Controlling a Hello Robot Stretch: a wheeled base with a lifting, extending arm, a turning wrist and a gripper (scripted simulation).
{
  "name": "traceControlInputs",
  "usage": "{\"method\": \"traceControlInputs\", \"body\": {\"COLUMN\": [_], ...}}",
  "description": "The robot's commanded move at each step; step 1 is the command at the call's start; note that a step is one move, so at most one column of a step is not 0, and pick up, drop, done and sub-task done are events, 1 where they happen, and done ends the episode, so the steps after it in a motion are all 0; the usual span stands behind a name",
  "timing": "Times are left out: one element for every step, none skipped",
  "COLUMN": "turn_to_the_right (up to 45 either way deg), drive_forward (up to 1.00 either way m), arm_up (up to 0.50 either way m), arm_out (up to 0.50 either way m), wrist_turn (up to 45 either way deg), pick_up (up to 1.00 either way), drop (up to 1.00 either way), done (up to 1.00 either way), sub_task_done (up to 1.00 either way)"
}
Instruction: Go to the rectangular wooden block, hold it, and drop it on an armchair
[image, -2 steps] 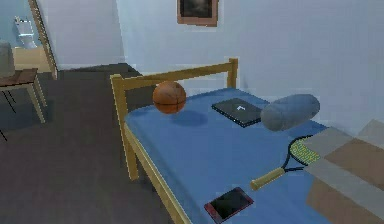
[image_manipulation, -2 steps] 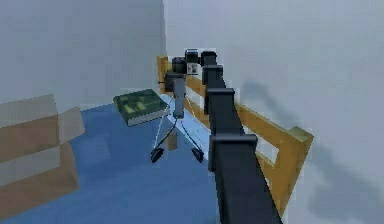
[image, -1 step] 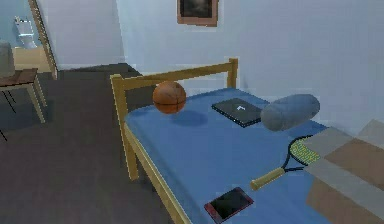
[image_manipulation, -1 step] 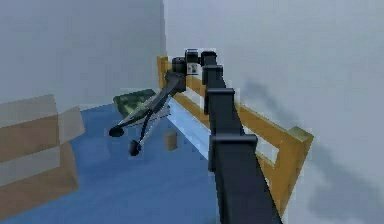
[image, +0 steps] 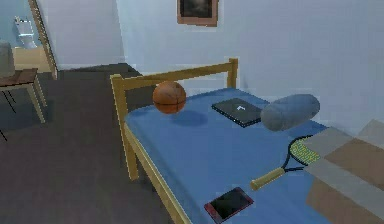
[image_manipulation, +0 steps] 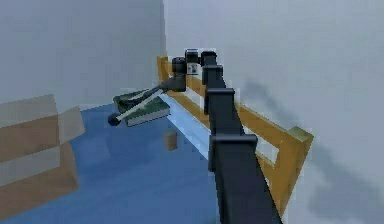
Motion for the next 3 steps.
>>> {"method": "traceControlInputs", "body": {"turn_to_the_right": [0.0,0.0,0.0], "drive_forward": [0.0,0.0,0.0], "arm_up": [0.0,0.0,-0.3], "arm_out": [0.0,0.0,0.0], "wrist_turn": [45.0,21.0,0.0], "pick_up": [0.0,0.0,0.0], "drop": [0.0,0.0,0.0], "done": [0.0,0.0,0.0], "sub_task_done": [0.0,0.0,0.0]}}
